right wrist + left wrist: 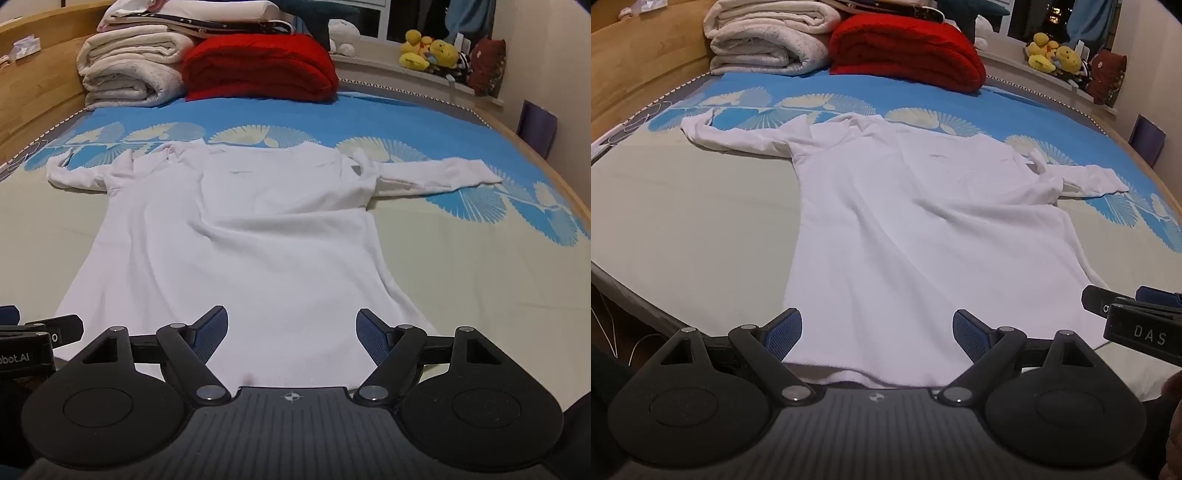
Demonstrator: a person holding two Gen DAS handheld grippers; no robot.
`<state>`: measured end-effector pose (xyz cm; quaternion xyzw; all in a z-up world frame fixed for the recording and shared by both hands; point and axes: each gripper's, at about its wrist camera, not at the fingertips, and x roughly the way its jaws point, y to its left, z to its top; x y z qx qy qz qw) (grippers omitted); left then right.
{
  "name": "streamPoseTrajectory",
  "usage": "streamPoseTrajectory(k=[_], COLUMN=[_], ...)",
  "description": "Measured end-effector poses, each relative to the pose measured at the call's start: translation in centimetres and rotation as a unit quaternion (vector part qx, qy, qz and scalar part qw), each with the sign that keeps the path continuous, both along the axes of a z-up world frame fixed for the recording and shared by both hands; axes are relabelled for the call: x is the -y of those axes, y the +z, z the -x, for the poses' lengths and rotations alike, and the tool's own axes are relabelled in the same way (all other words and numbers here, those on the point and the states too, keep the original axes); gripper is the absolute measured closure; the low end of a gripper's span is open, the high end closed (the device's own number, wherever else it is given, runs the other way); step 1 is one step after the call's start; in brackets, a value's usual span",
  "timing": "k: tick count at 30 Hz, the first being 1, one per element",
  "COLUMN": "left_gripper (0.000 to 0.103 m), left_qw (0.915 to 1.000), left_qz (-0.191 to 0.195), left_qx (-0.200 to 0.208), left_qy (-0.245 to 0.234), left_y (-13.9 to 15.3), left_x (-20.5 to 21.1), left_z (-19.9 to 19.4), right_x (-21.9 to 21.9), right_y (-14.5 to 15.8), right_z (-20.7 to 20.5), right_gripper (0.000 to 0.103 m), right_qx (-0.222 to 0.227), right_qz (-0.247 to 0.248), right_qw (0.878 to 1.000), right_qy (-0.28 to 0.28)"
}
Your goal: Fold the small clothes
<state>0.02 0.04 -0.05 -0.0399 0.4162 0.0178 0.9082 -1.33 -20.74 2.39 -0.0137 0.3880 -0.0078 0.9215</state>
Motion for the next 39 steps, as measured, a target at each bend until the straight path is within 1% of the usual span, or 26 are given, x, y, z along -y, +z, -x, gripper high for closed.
streamPoseTrajectory(k=[5, 9, 10, 15, 16, 23, 27, 38, 39], left_gripper=[0.011, 0.011, 0.011, 0.011, 0.011, 0.011, 0.011, 0.011, 0.011], left_qw=[1.0, 0.9999, 0.9999, 0.9999, 0.9998, 0.9996, 0.9998, 0.9998, 0.9997], left_qz=[0.001, 0.0, 0.0, -0.001, -0.003, -0.005, -0.002, 0.002, 0.006], left_qx=[-0.007, -0.013, -0.011, -0.013, -0.019, -0.028, -0.018, -0.018, -0.024], left_qy=[0.0, 0.0, -0.001, -0.002, -0.002, 0.0, 0.0, 0.001, 0.002], left_y=[-0.23, -0.05, -0.04, -0.22, -0.15, -0.16, -0.14, -0.12, -0.1], left_x=[-0.11, 0.79, 0.19, 0.13, 0.22, 0.18, 0.19, 0.12, -0.02], left_z=[-0.03, -0.88, -0.37, -0.26, -0.4, -0.49, -0.47, -0.42, -0.52], right_x=[0.13, 0.36, 0.39, 0.62, 0.64, 0.64, 0.62, 0.47, 0.5], right_y=[-0.26, -0.19, -0.18, -0.17, -0.17, -0.19, -0.2, -0.28, -0.31], right_z=[-0.08, -0.07, -0.08, -0.17, -0.14, -0.15, -0.11, -0.14, -0.13], right_gripper=[0.026, 0.026, 0.026, 0.025, 0.025, 0.024, 0.024, 0.024, 0.024], right_qx=[-0.004, -0.005, -0.005, -0.01, -0.01, -0.011, -0.012, -0.013, -0.013], right_qz=[0.003, -0.003, -0.003, -0.007, -0.007, -0.006, -0.005, -0.003, -0.003], right_qw=[1.0, 1.0, 1.0, 1.0, 1.0, 1.0, 1.0, 1.0, 1.0], right_qy=[-0.008, -0.013, -0.013, -0.016, -0.016, -0.011, -0.012, -0.013, -0.013])
